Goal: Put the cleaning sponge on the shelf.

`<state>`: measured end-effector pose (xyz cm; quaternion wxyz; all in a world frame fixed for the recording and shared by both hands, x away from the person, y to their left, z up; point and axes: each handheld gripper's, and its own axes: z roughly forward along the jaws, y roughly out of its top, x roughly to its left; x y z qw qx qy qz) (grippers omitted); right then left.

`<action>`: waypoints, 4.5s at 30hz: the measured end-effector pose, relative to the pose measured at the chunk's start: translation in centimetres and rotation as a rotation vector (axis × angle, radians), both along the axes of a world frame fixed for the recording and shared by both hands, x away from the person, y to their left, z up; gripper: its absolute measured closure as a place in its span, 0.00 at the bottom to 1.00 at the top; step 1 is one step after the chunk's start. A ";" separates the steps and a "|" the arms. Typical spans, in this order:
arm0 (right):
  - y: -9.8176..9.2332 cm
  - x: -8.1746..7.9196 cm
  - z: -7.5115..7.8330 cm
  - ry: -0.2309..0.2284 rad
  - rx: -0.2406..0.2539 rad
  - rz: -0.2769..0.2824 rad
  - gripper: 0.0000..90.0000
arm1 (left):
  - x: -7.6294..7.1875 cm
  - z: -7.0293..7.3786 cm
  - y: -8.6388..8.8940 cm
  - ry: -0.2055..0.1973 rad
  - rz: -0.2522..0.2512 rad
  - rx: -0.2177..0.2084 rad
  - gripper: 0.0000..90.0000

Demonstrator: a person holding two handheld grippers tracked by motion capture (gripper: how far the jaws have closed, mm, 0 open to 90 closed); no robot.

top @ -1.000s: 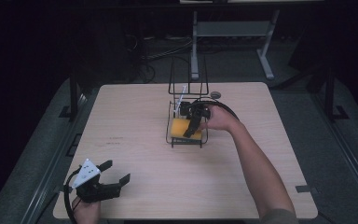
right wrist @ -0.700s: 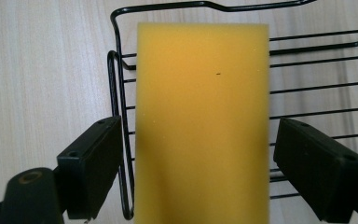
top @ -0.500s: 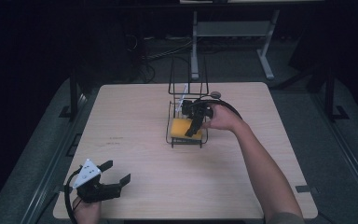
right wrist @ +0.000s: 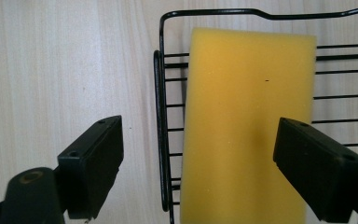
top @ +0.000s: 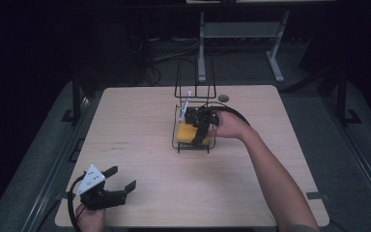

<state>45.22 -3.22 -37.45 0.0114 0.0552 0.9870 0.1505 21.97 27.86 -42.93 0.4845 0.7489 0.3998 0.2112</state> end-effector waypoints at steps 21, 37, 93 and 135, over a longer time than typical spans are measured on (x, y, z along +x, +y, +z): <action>0.8 -2.0 0.2 -0.007 0.005 0.037 0.18 | 0.0 0.0 0.0 -0.003 0.004 -0.002 0.14; 1.1 -3.6 0.2 -0.017 0.010 0.065 0.18 | 0.0 0.1 0.0 -0.004 0.002 0.002 0.14; -4.0 -9.3 -1.9 -0.023 0.029 0.035 0.18 | -0.1 0.0 -0.2 -0.006 0.001 0.012 0.14; -9.6 -12.7 -4.9 -0.005 0.048 -0.060 0.18 | -0.1 -0.1 -0.3 -0.002 0.001 0.023 0.14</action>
